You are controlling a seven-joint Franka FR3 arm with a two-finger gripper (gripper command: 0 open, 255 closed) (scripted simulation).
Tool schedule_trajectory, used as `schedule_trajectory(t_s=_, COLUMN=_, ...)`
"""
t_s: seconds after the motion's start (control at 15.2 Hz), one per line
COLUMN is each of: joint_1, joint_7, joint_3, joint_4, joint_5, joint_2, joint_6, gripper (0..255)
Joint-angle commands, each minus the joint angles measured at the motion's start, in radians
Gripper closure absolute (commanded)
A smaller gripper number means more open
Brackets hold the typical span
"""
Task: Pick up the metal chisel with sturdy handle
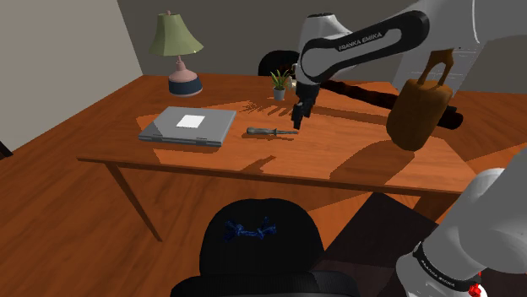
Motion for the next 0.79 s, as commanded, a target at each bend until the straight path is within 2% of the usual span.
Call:
schedule_trajectory(t_s=0.0, joint_1=0.001, joint_7=-0.027, joint_3=-0.003, joint_4=0.057, joint_5=0.020, joint_2=0.074, joint_6=0.020, gripper=0)
schedule_trajectory(t_s=0.53, joint_1=-0.013, joint_7=-0.125, joint_3=0.009, joint_4=0.355, joint_5=0.100, joint_2=0.386, joint_6=0.047, gripper=0)
schedule_trajectory(t_s=0.73, joint_1=-0.015, joint_7=-0.130, joint_3=0.011, joint_4=0.355, joint_5=0.104, joint_2=0.408, joint_6=0.070, gripper=0)
